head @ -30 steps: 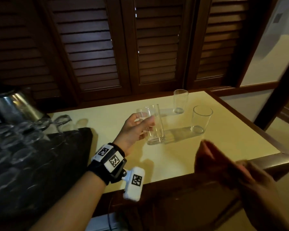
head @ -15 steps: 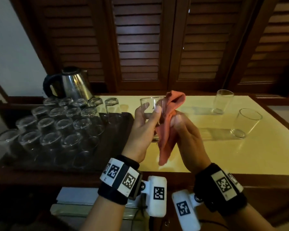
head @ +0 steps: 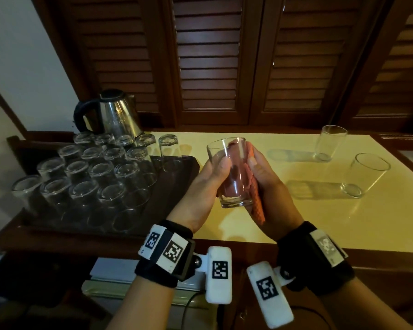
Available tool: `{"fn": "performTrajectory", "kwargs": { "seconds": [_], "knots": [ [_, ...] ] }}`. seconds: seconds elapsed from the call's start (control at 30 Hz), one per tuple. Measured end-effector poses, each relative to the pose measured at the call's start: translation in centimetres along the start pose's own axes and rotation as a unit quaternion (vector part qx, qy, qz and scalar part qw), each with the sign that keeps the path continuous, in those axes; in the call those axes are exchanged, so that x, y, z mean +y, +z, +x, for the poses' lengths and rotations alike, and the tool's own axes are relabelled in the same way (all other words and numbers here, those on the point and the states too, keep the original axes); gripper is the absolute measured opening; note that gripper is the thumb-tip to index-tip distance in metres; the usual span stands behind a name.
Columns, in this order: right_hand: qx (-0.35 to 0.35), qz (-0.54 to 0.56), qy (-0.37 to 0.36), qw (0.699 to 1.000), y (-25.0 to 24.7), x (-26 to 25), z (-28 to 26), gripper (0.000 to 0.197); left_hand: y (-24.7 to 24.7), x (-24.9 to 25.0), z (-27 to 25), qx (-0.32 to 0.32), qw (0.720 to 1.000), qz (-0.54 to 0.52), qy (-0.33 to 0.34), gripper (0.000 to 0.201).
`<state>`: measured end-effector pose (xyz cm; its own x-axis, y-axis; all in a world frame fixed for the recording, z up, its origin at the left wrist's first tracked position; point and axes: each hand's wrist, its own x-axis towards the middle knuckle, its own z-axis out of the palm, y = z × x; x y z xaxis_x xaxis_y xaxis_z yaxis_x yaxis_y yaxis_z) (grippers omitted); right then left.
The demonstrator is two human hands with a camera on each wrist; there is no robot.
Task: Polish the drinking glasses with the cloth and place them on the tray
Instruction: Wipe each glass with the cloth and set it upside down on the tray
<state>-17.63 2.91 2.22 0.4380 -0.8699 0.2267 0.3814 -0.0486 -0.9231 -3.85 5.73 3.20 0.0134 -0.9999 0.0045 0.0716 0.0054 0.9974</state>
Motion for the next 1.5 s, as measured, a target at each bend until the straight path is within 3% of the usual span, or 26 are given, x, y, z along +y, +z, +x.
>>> {"fn": "performTrajectory", "kwargs": {
  "seconds": [0.07,0.17,0.4,0.5,0.6,0.7,0.8,1.0,1.07,1.17,1.23,1.37,1.5],
  "knots": [
    [0.017,-0.039,-0.029,0.999,-0.2,0.4,0.0,0.047,0.0,0.2,0.2,0.028,0.999,-0.022,-0.002,0.090],
    [0.034,-0.077,-0.046,0.995,0.1,1.0,-0.1,0.054,0.5,0.3,0.4,0.032,0.999,0.000,-0.006,0.077],
    [-0.014,0.132,0.037,0.991,0.0,0.6,-0.5,0.046,0.1,0.4,0.0,0.003,0.999,-0.037,-0.027,0.052],
    [0.001,0.020,-0.001,1.000,-0.4,0.6,-0.4,0.055,-0.3,0.2,0.0,0.038,0.998,-0.041,-0.019,0.074],
    [0.022,-0.094,-0.029,0.995,-0.4,1.5,-0.3,0.068,0.0,0.1,0.2,0.042,0.999,-0.020,-0.006,0.076],
    [0.005,-0.039,-0.025,0.999,0.0,1.3,-0.4,0.061,0.6,-0.1,-0.1,0.037,0.999,-0.009,-0.001,0.078],
    [-0.027,0.070,0.012,0.997,-0.4,0.4,-0.4,0.050,0.3,-0.3,-0.5,-0.001,0.999,-0.033,-0.007,0.060],
    [0.026,-0.177,-0.040,0.983,-0.3,1.1,-0.2,0.068,0.2,-0.6,-0.4,0.047,0.998,-0.032,-0.004,0.080],
    [0.020,-0.166,-0.042,0.985,0.0,1.5,-0.4,0.065,0.6,-0.6,-0.4,0.044,0.999,-0.024,-0.002,0.073],
    [-0.001,-0.011,0.010,1.000,0.3,0.6,-0.6,0.051,0.5,-0.5,-0.7,0.018,0.999,-0.042,-0.004,0.062],
    [-0.010,0.032,0.020,0.999,0.1,0.0,-0.6,0.049,0.0,-0.6,-0.6,0.008,0.998,-0.055,-0.011,0.065],
    [0.035,-0.146,-0.029,0.988,-0.1,0.2,0.0,0.060,-0.3,-0.7,-0.3,0.059,0.997,-0.040,-0.005,0.074],
    [0.035,-0.150,-0.034,0.987,0.1,1.4,-0.3,0.066,0.9,-0.6,-0.3,0.035,0.999,-0.003,-0.001,0.090]
  ]
}}
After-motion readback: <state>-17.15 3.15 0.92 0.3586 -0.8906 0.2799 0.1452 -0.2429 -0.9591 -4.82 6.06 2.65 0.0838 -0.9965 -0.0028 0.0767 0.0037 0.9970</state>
